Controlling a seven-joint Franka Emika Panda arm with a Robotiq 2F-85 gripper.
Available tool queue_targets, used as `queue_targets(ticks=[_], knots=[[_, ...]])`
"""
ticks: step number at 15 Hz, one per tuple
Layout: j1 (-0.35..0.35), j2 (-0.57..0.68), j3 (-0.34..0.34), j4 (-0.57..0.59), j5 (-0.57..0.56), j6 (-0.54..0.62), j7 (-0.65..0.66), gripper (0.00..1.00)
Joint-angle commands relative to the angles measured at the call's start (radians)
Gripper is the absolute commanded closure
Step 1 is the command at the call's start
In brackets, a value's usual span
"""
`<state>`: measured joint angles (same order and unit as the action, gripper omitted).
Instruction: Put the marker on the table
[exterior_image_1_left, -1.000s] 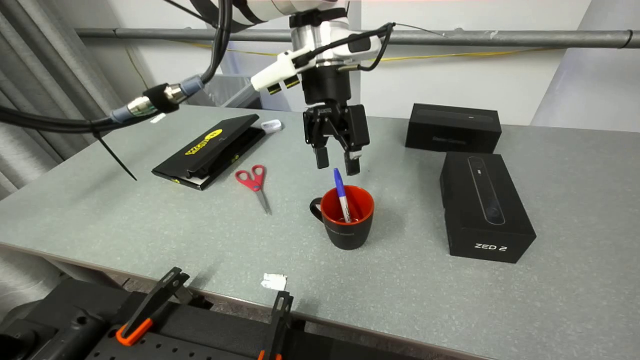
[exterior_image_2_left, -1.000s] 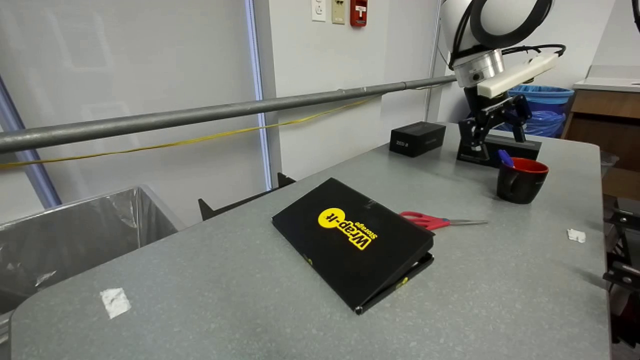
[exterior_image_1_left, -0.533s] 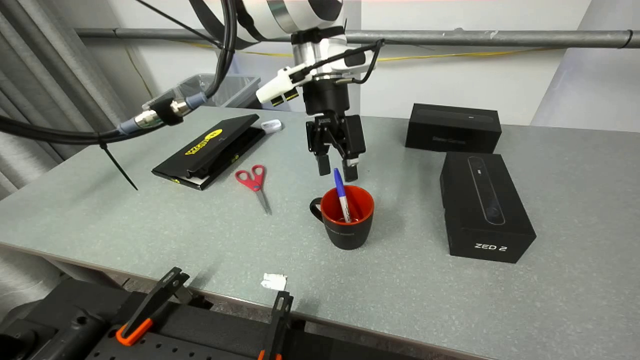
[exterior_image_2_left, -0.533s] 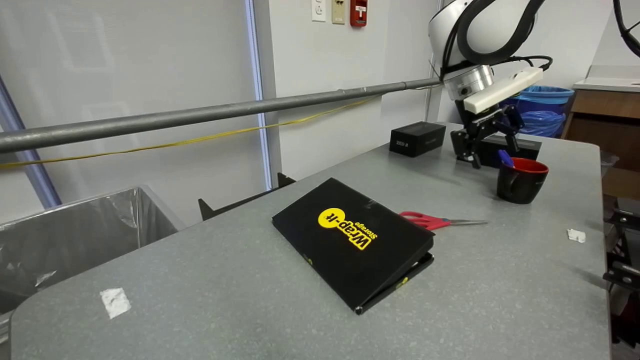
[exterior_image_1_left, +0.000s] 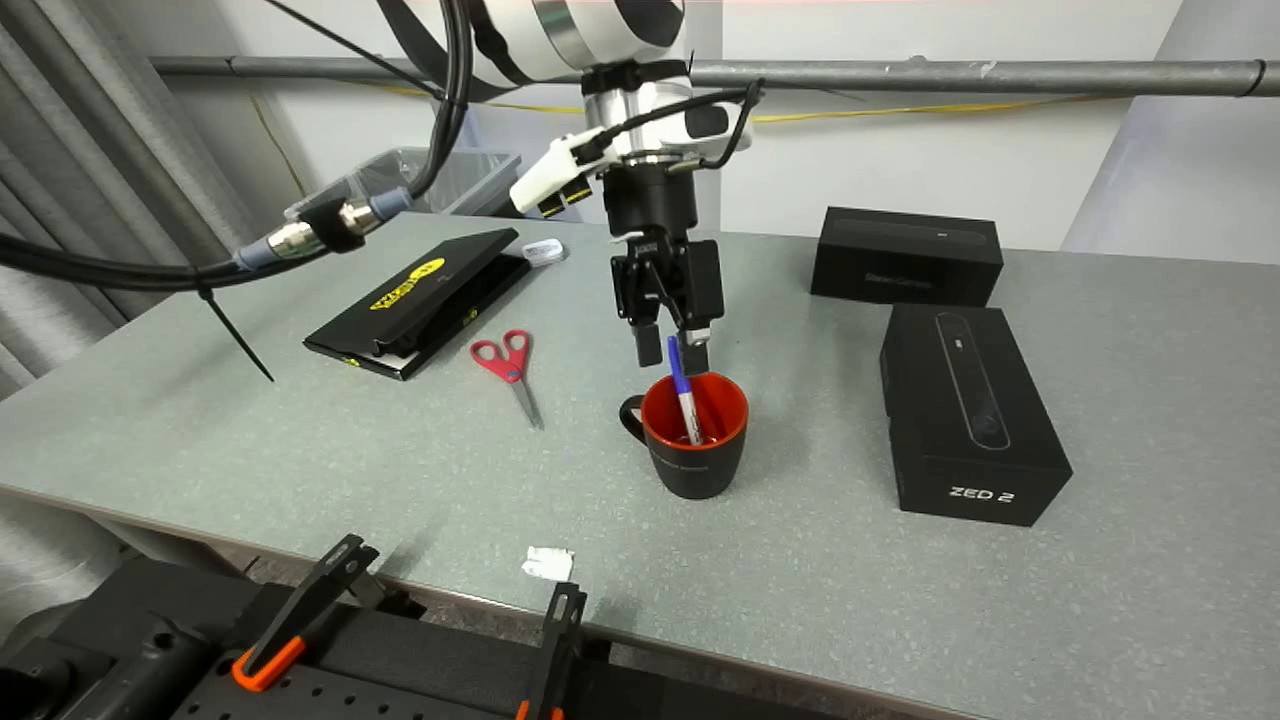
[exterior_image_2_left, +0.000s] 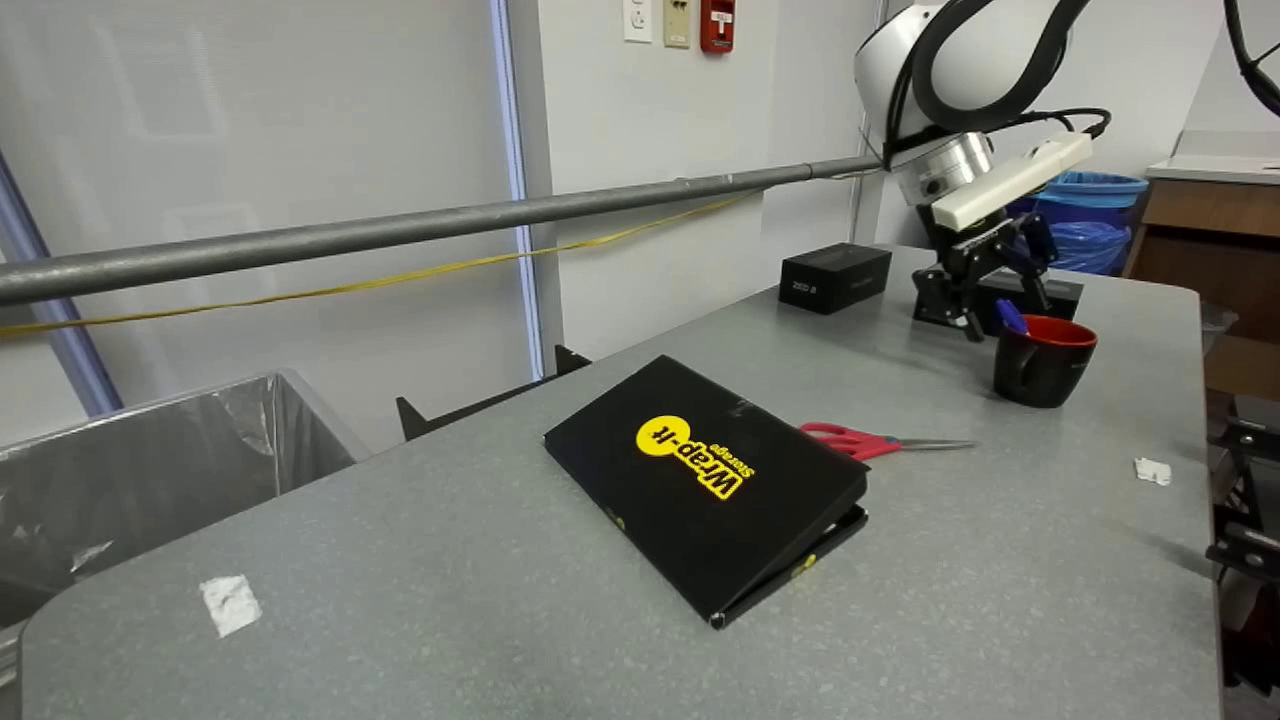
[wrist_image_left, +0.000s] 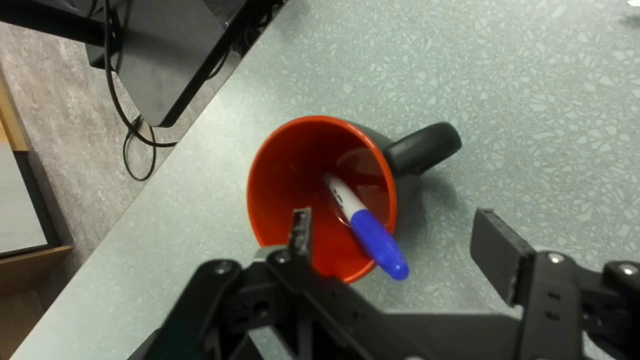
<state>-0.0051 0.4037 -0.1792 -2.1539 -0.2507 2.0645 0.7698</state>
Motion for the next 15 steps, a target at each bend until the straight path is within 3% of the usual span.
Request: queue_targets(ticks=[1,8,15], knots=[[0.016,-0.005,-0.013,0.015,-0.022,-0.046,0.028,0.47],[0.015,-0.061,-0.022,-0.017,-0.037,-0.046,0.026,0.99],[0.01,-0.227,0.0,-0.078,-0.061,-0.044,0.014,0.96]])
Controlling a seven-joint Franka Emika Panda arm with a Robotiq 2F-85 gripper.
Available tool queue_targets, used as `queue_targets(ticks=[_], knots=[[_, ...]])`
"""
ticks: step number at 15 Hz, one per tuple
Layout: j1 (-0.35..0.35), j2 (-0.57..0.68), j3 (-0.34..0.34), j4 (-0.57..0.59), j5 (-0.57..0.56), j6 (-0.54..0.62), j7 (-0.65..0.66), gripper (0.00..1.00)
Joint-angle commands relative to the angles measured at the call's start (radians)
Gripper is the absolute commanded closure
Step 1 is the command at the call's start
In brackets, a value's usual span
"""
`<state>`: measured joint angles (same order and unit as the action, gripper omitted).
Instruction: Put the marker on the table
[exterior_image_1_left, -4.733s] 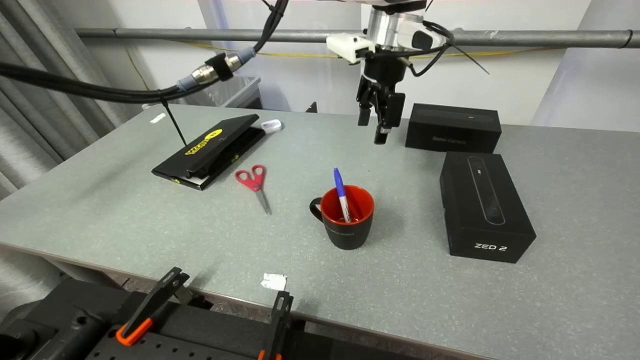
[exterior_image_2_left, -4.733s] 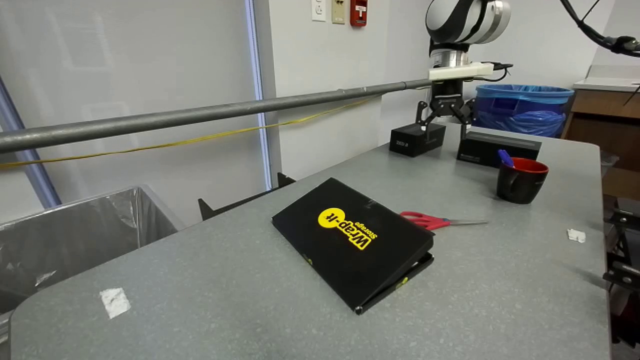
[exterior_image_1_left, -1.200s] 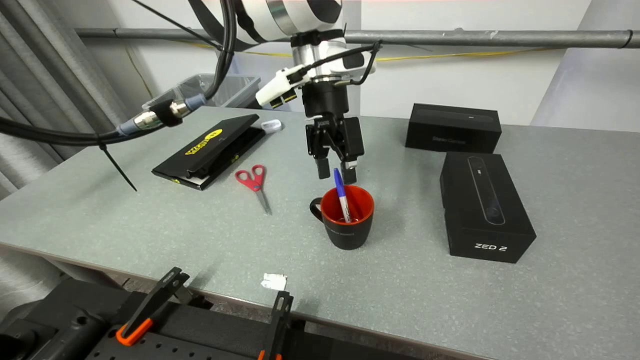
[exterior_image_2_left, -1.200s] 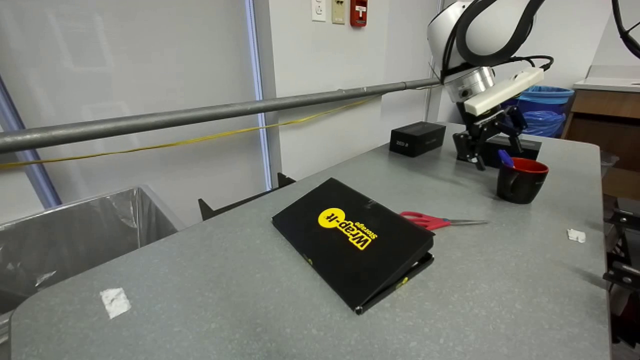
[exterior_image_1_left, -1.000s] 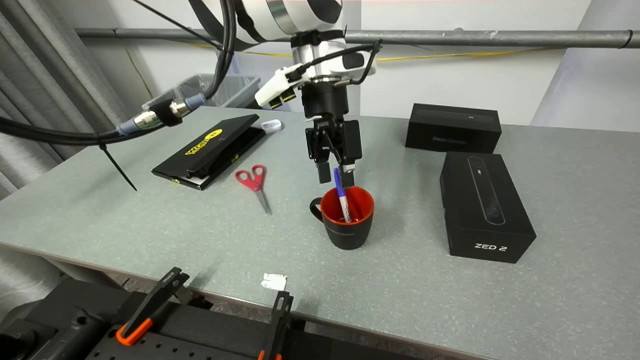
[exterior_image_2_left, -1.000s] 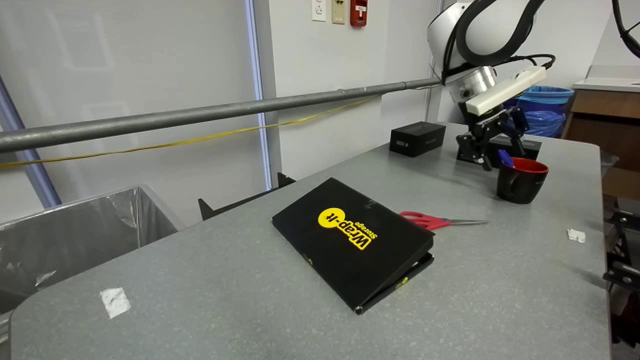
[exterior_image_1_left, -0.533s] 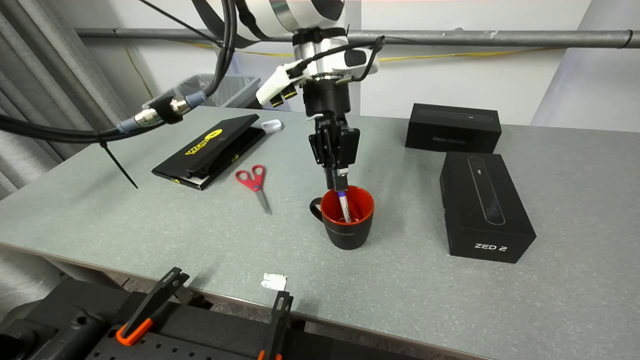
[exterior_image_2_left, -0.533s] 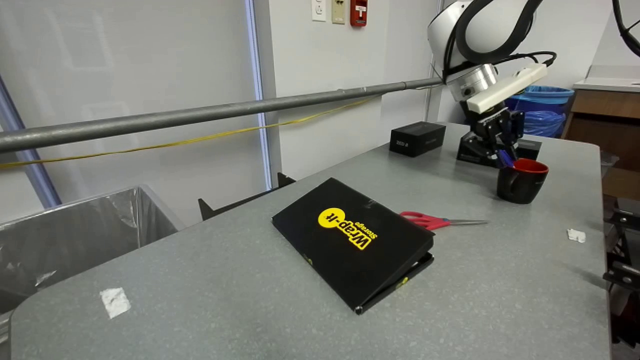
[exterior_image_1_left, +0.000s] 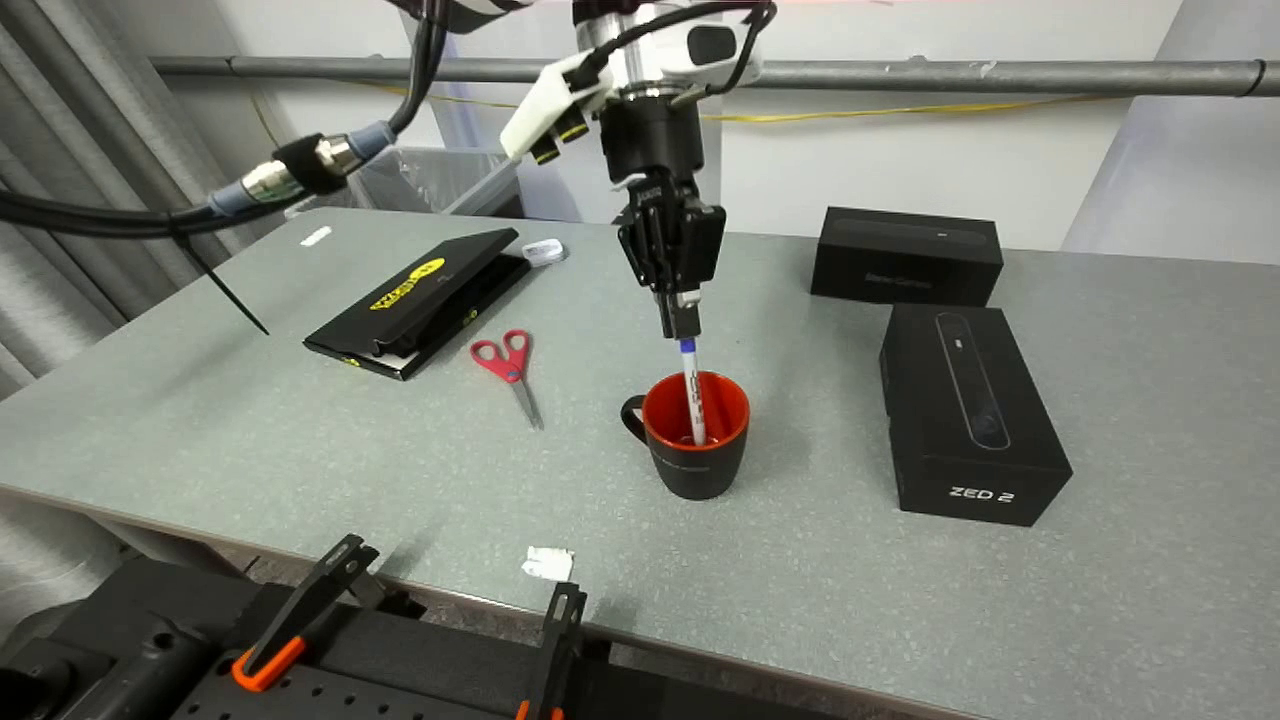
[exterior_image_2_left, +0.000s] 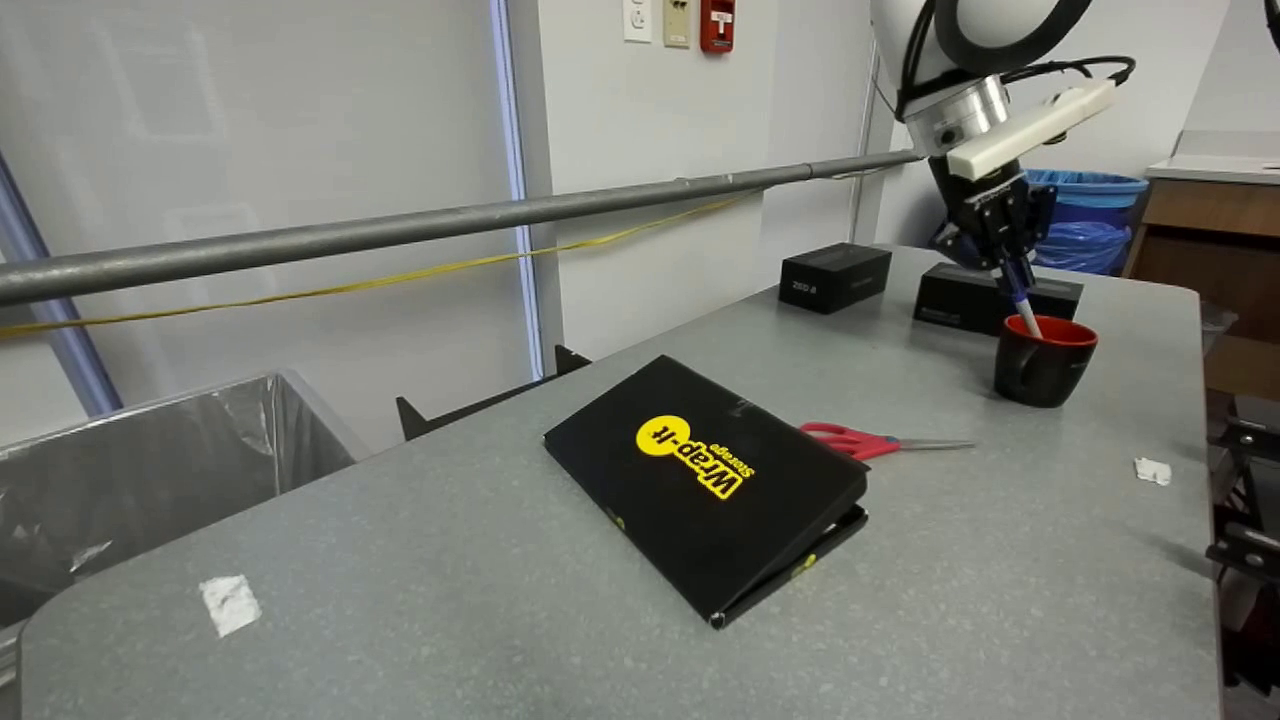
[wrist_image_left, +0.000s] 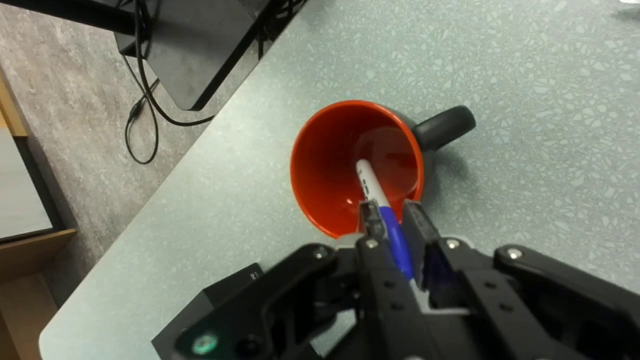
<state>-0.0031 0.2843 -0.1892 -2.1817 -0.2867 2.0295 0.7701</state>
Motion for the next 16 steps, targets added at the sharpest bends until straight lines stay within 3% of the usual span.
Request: queue_targets(ticks=[1,6,9,13,14,16], knots=[[0.004,-0.146,0.02,-0.06,-0.005,0.011,0.008,0.96],[0.001,-0.3,0.078,-0.11,0.0,0.163,0.018,0.96],[0.0,-0.283,0.117,-0.128,-0.059,0.35,0.097,0.96],[-0.001,-0.112,0.105,-0.085,-0.361,0.6,0.385,0.96],[0.079,-0.07,0.012,-0.059,-0.444,0.625,0.463,0.96],[0.093,0.014,-0.02,-0.041,-0.586,0.675,0.61,0.96]])
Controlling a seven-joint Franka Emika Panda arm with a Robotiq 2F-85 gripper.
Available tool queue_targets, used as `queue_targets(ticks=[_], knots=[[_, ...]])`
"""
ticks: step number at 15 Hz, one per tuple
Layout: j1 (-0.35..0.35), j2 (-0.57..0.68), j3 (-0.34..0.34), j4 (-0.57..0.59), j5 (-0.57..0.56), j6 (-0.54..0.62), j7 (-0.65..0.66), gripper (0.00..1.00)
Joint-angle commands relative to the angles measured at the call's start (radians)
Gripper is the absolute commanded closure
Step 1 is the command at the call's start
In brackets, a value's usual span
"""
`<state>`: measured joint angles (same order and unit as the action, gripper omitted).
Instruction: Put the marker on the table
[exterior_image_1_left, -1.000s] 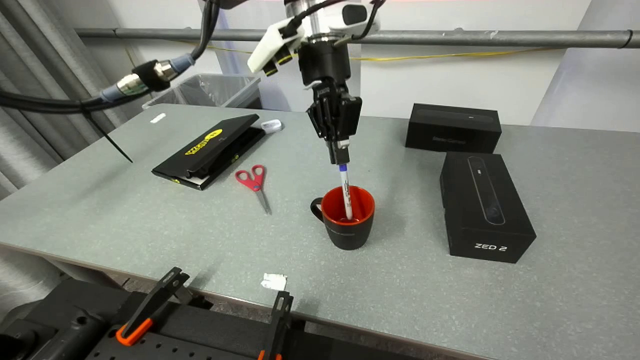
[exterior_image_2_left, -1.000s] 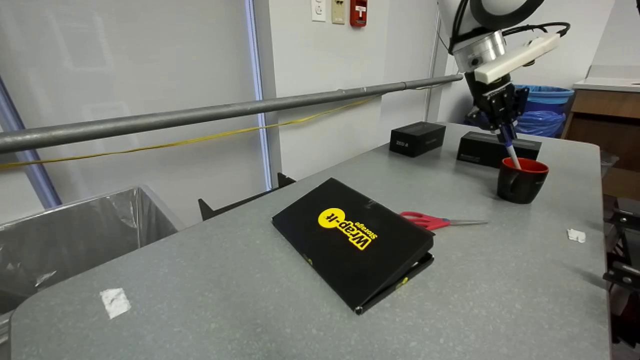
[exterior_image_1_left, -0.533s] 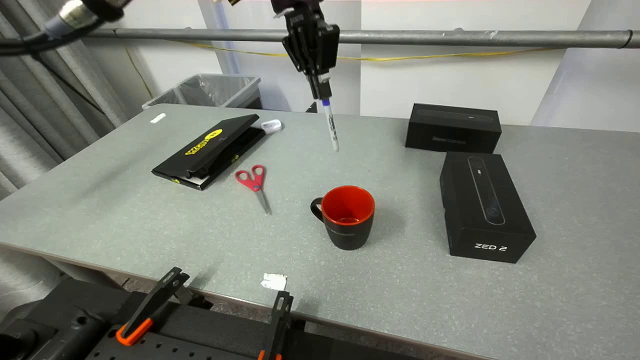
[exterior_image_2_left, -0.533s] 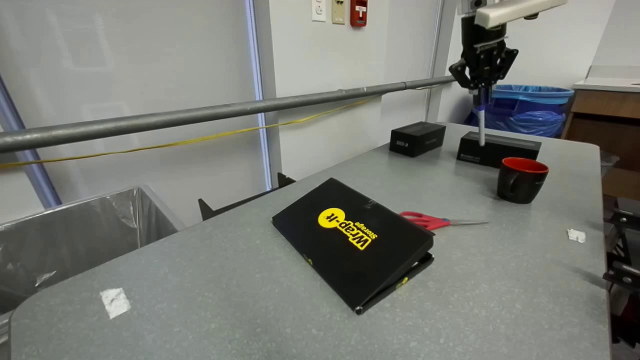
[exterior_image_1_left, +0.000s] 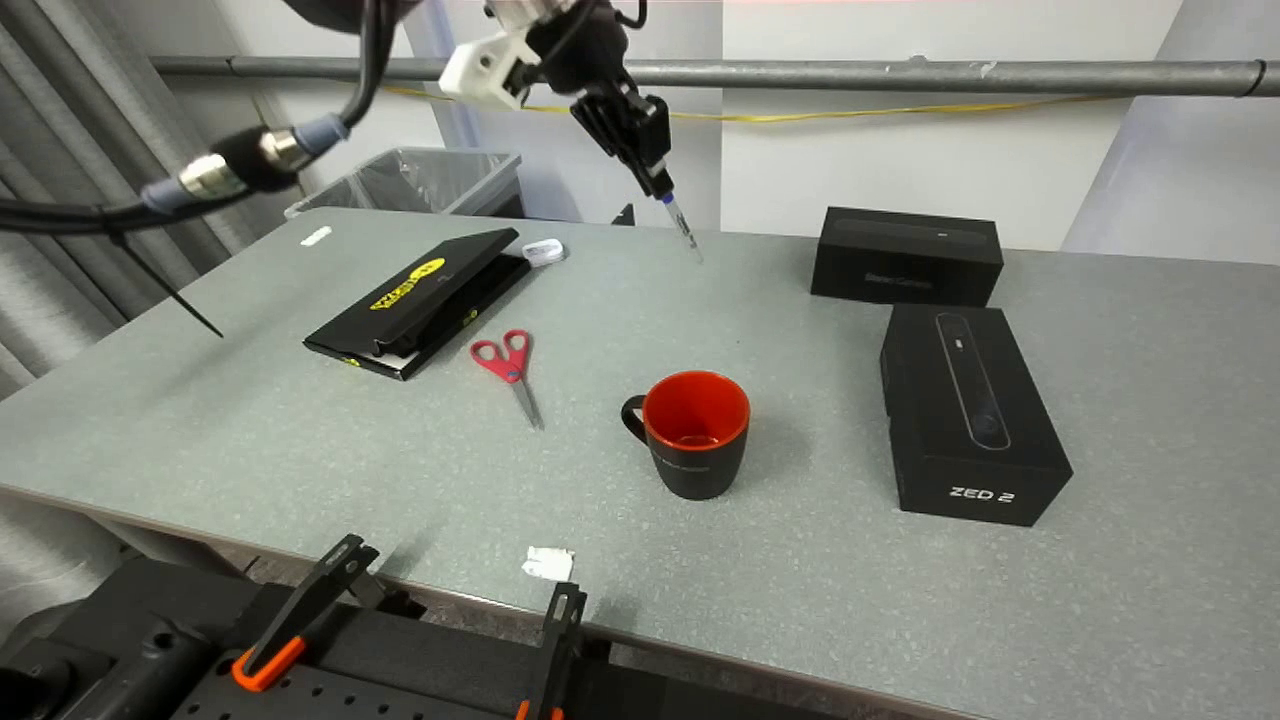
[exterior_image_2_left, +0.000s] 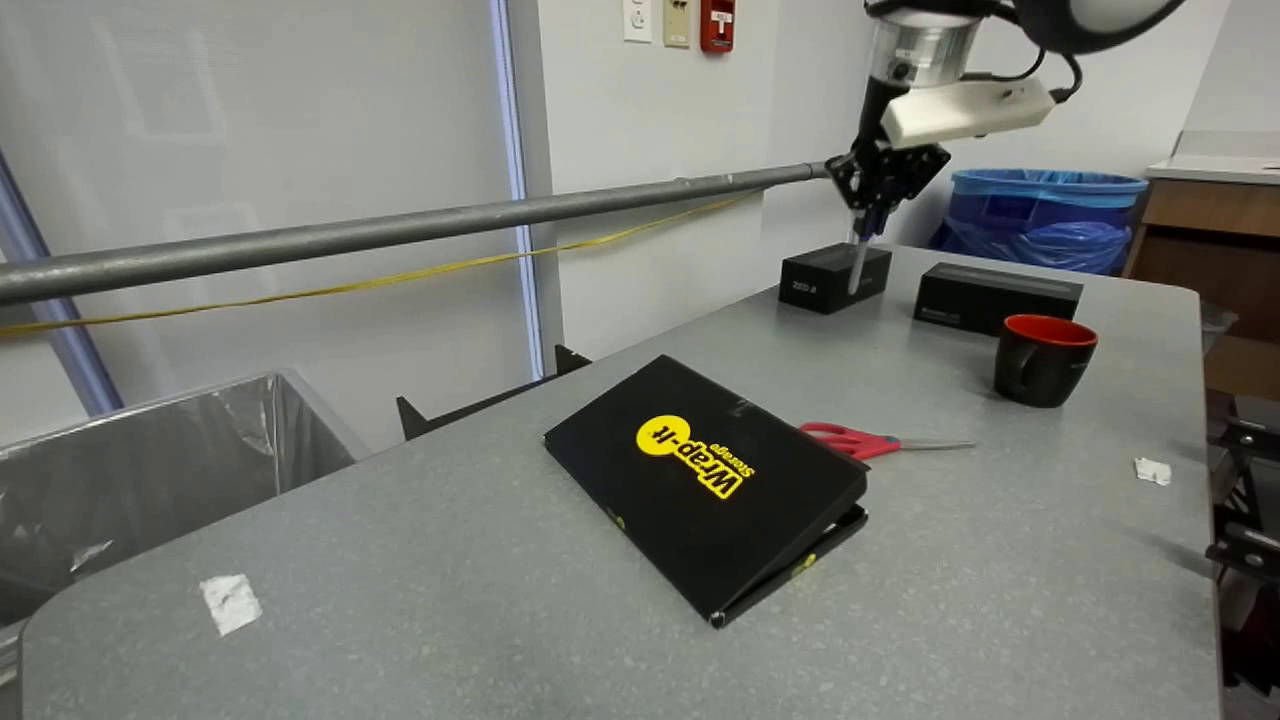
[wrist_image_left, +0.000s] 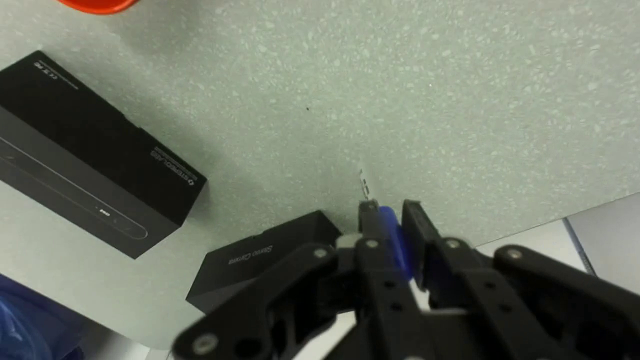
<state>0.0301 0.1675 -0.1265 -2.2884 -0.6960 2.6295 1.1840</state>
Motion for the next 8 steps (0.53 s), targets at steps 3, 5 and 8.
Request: queue_targets(ticks=[3,5,8], knots=[[0.066,0.219,-0.073,0.068,-0.261,0.089,0.327,0.96],[0.069,0.253,-0.06,0.066,-0.263,0.092,0.346,0.96],[0.059,0.253,-0.04,0.051,-0.221,0.097,0.31,0.6]])
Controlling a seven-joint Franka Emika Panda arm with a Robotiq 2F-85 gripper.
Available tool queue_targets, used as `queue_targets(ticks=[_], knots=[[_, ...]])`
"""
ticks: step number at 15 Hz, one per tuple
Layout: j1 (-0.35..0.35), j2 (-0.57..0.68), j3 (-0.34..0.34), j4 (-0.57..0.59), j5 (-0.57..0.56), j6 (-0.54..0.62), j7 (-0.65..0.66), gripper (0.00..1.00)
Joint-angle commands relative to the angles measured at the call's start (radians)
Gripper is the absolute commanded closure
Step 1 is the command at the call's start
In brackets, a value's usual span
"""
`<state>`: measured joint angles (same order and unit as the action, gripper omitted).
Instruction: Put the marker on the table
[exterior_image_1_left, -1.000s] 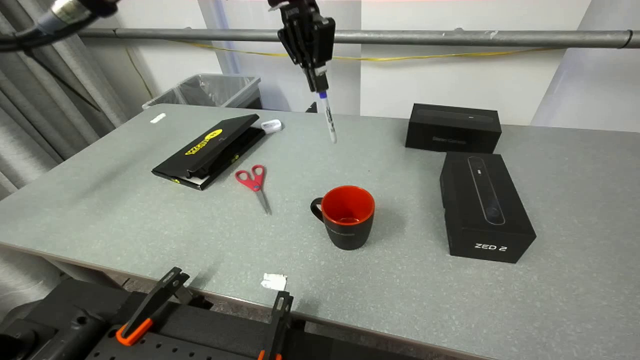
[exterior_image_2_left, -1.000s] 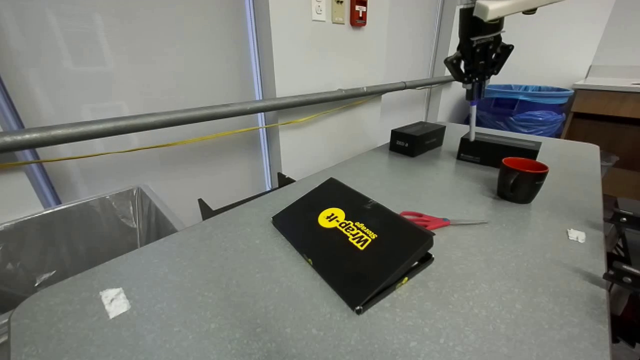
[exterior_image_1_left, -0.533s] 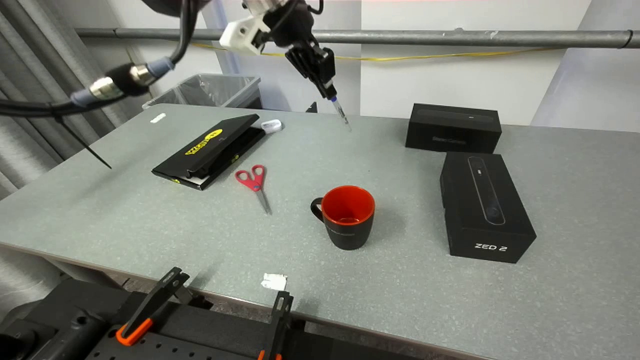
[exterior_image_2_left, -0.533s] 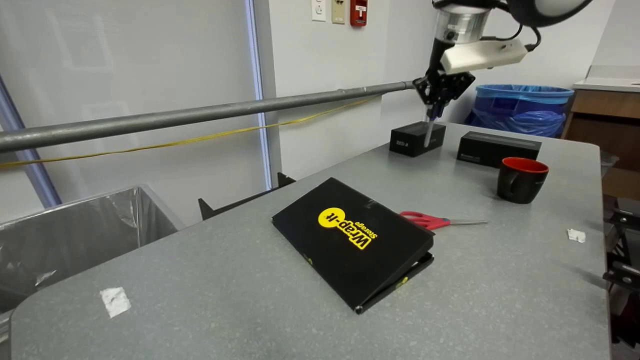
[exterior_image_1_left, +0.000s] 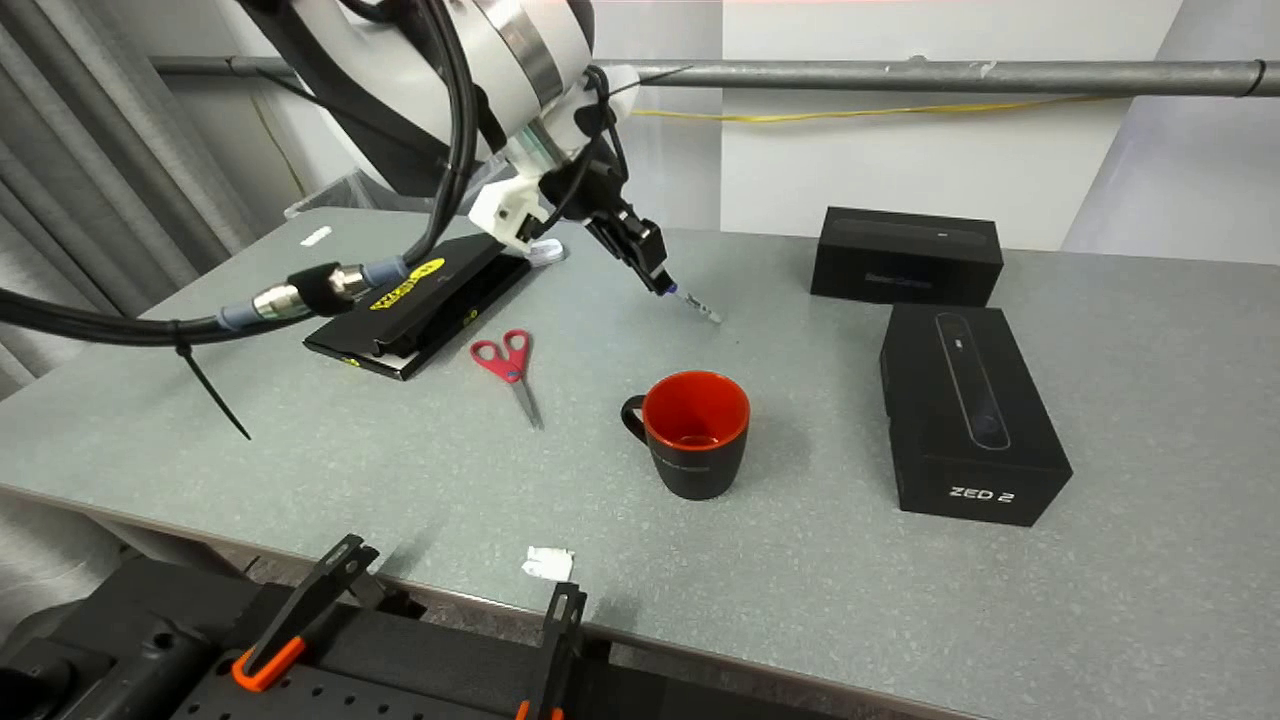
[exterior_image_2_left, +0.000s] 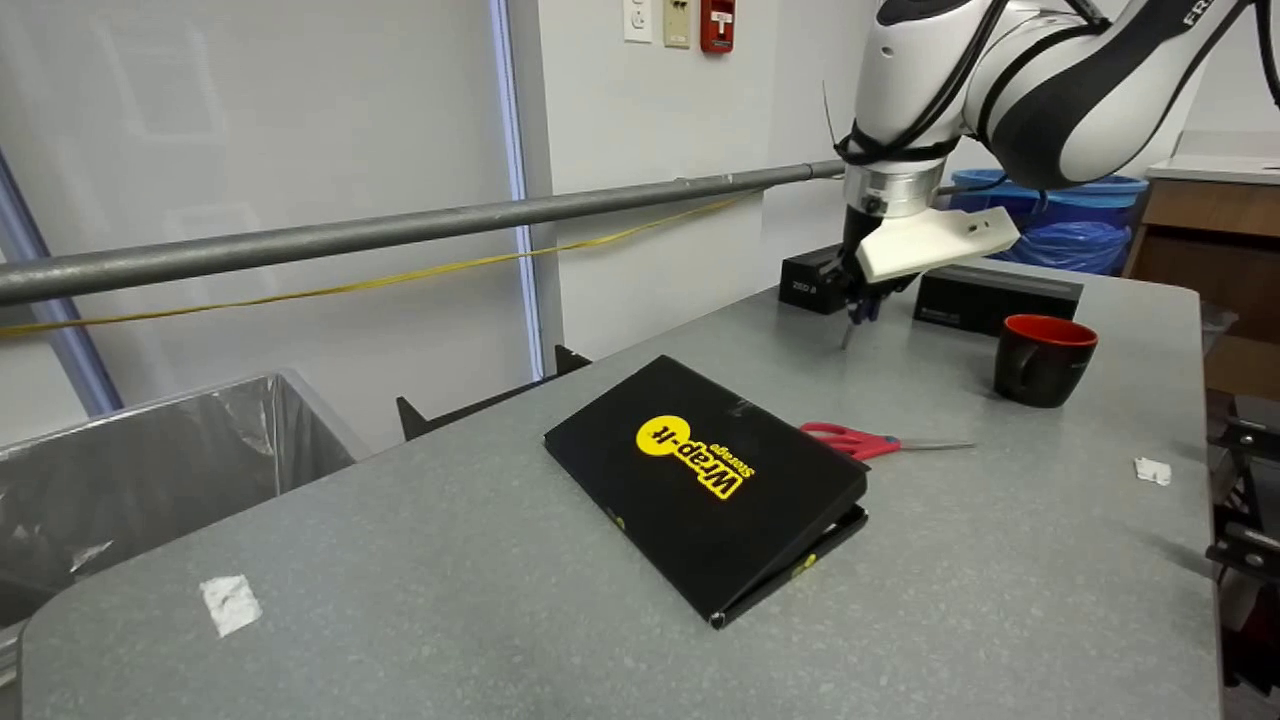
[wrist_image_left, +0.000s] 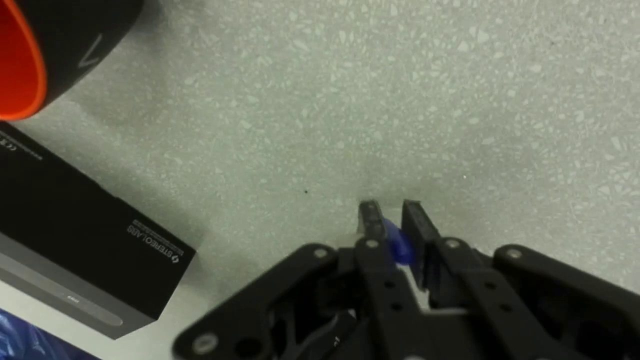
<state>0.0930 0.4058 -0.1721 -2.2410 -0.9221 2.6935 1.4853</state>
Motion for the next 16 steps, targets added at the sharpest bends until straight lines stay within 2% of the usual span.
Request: queue_targets(ticks=[1,4,9,15,16], knots=[[-0.019,-0.001,0.021,-0.012,0.034,0.034,-0.03,0.57],[-0.068,-0.05,0.07,-0.068,0.172,0.042,-0.188,0.36],[-0.071,-0.096,0.076,-0.096,0.381,0.027,-0.384,0.01],[-0.056,-0.127,0.075,-0.099,0.592,-0.004,-0.571,0.0],[-0.017,-0.093,0.03,-0.073,0.54,0.004,-0.515,0.0]])
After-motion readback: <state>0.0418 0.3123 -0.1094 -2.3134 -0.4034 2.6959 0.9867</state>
